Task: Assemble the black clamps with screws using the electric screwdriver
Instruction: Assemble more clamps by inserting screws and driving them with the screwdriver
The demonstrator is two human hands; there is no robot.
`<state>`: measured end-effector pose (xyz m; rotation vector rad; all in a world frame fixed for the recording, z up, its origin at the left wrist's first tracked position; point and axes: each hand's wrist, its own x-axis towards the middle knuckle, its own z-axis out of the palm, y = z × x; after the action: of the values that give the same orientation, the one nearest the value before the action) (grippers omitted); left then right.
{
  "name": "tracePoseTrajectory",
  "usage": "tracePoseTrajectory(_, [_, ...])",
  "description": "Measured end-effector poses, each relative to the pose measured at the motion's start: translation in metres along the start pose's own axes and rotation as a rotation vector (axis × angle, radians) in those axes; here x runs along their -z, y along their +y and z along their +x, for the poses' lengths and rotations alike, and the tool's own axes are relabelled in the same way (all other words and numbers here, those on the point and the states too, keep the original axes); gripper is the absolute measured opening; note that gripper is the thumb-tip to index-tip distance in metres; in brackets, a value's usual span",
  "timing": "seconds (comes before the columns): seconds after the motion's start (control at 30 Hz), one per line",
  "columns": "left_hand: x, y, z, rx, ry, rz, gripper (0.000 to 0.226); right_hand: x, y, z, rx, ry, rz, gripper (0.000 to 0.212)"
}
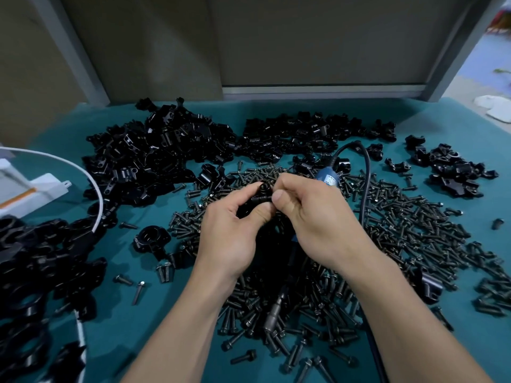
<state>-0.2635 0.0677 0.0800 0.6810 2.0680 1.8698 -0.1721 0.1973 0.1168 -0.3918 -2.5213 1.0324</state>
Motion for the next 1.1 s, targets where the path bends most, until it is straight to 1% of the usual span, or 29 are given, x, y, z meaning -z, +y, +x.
tracePoseTrajectory(0.1, [-0.001, -0.001, 0.000, -0.036, -0.002, 0.011, 0.039, -0.012, 0.000, 0.000, -0.030, 0.084, -0.043, 0.041])
tracePoseTrajectory(0.17, [0.000, -0.001, 0.001, -0.058, 0.007, 0.045, 0.039, -0.016, 0.000, 0.001, -0.052, 0.098, -0.081, 0.043])
tracePoseTrajectory(0.23, [-0.001, -0.001, 0.002, -0.036, 0.023, 0.035, 0.040, -0.014, 0.001, 0.001, -0.055, 0.064, -0.050, 0.037])
tracePoseTrajectory(0.3, [-0.002, -0.002, 0.002, -0.030, 0.041, 0.055, 0.041, -0.009, 0.001, 0.001, -0.038, 0.047, -0.020, 0.023])
tracePoseTrajectory(0.33, [-0.004, -0.002, 0.002, -0.034, 0.035, 0.076, 0.041, -0.007, 0.002, 0.001, -0.033, 0.050, -0.020, 0.019])
tracePoseTrajectory(0.53, [-0.007, -0.002, 0.001, -0.080, 0.030, 0.115, 0.041, -0.018, -0.003, 0.002, -0.119, 0.171, -0.046, 0.025])
tracePoseTrajectory(0.63, [-0.005, -0.003, 0.003, -0.110, 0.052, 0.167, 0.041, -0.011, -0.010, 0.003, -0.169, 0.163, 0.004, 0.027])
tracePoseTrajectory(0.7, [-0.006, -0.005, 0.003, -0.087, 0.076, 0.175, 0.043, 0.004, -0.012, 0.000, -0.206, 0.231, -0.075, 0.028])
tracePoseTrajectory(0.77, [-0.007, -0.005, 0.003, -0.027, 0.093, 0.172, 0.046, 0.017, -0.012, -0.008, -0.355, 0.292, -0.230, 0.037])
tracePoseTrajectory(0.8, [-0.007, -0.005, 0.004, 0.009, 0.096, 0.159, 0.047, 0.020, -0.013, -0.013, -0.463, 0.256, -0.292, 0.046])
tracePoseTrajectory(0.87, [-0.006, -0.004, 0.006, 0.060, 0.100, 0.120, 0.045, 0.015, -0.020, -0.021, -0.617, 0.100, -0.339, 0.067])
tracePoseTrajectory(0.9, [-0.006, -0.002, 0.006, 0.071, 0.095, 0.100, 0.043, 0.010, -0.024, -0.022, -0.658, 0.043, -0.343, 0.078])
tracePoseTrajectory(0.97, [-0.008, 0.003, 0.005, 0.087, 0.076, 0.060, 0.044, -0.002, -0.030, -0.019, -0.712, -0.011, -0.374, 0.096])
tracePoseTrajectory(1.03, [-0.009, 0.004, 0.003, 0.092, 0.055, 0.053, 0.041, -0.008, -0.032, -0.013, -0.759, 0.000, -0.403, 0.103])
tracePoseTrajectory(1.1, [-0.008, 0.002, 0.002, 0.102, 0.038, 0.060, 0.037, -0.009, -0.031, -0.009, -0.798, 0.034, -0.359, 0.096])
